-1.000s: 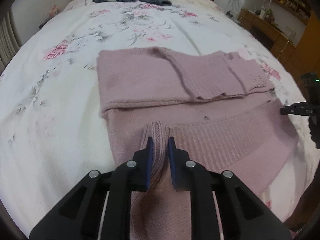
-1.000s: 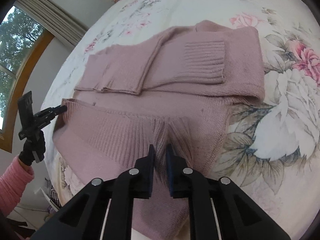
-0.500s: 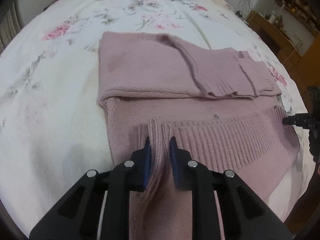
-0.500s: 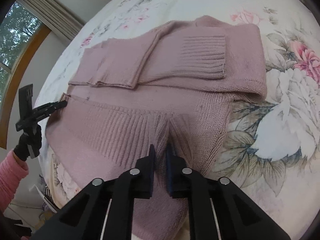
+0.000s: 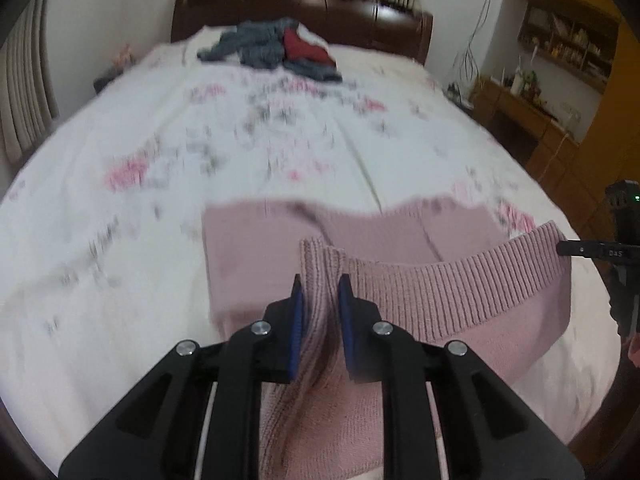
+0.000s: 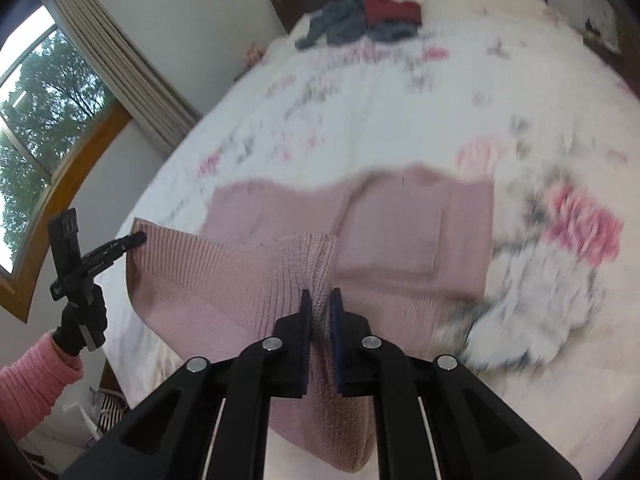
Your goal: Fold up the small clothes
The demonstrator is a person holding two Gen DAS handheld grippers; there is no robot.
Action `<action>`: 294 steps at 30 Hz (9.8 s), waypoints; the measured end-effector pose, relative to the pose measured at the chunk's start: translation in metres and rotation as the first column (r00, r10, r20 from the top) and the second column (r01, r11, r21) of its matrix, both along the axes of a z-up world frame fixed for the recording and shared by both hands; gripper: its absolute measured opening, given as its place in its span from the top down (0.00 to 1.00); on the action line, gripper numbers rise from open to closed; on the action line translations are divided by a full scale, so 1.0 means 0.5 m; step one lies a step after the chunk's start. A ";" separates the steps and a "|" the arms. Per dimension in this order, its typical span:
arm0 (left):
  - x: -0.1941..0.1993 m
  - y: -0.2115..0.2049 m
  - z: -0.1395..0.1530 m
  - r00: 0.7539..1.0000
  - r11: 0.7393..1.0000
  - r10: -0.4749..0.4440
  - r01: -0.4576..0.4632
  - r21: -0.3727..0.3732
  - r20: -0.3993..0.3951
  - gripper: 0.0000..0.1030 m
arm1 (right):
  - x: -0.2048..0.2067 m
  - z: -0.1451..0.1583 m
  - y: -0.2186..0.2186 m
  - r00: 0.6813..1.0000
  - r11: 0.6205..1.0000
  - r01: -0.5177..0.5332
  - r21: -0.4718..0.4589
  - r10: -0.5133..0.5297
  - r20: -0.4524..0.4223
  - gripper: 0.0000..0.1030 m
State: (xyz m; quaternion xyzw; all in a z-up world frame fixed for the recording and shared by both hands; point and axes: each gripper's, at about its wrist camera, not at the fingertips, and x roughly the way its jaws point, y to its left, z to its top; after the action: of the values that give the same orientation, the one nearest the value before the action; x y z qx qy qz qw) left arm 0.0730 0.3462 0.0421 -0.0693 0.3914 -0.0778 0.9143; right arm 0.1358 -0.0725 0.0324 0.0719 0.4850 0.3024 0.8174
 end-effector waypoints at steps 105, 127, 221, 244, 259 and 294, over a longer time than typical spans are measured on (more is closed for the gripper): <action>0.164 -0.054 -0.267 0.944 0.998 0.052 -0.061 -0.016 -0.325 0.31 | 0.139 -0.329 -0.132 0.846 0.916 0.349 0.197 -0.218 -0.487 0.73; 0.107 -0.003 -0.208 0.964 0.991 0.034 -0.067 -0.118 -0.265 0.28 | 0.148 -0.135 0.053 0.933 0.970 0.244 -0.019 -0.240 -0.270 0.83; 0.088 0.163 -0.149 0.978 0.785 0.082 -0.182 -0.592 -0.193 0.79 | 0.010 -0.209 0.223 0.939 0.987 -0.037 0.153 0.087 -0.334 0.40; 0.030 0.193 -0.262 0.935 0.820 0.048 -0.238 -0.520 -0.352 0.44 | -0.006 -0.274 0.321 0.895 0.989 -0.114 0.091 0.142 -0.424 0.74; -0.034 0.110 -0.255 0.932 0.961 0.014 -0.113 -0.254 -0.361 0.53 | -0.023 -0.267 0.339 0.904 0.988 -0.124 0.090 0.150 -0.401 0.71; 0.169 0.224 -0.182 0.961 0.910 0.175 -0.242 -0.336 -0.216 0.89 | -0.009 -0.266 0.250 0.924 0.991 -0.118 0.067 0.134 -0.359 0.53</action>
State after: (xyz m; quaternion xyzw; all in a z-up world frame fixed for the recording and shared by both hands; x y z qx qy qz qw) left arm 0.1574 0.4584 -0.0488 -0.2835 0.4422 -0.0430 0.8499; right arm 0.1313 0.0526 -0.1004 0.1133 0.6241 0.3464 0.6911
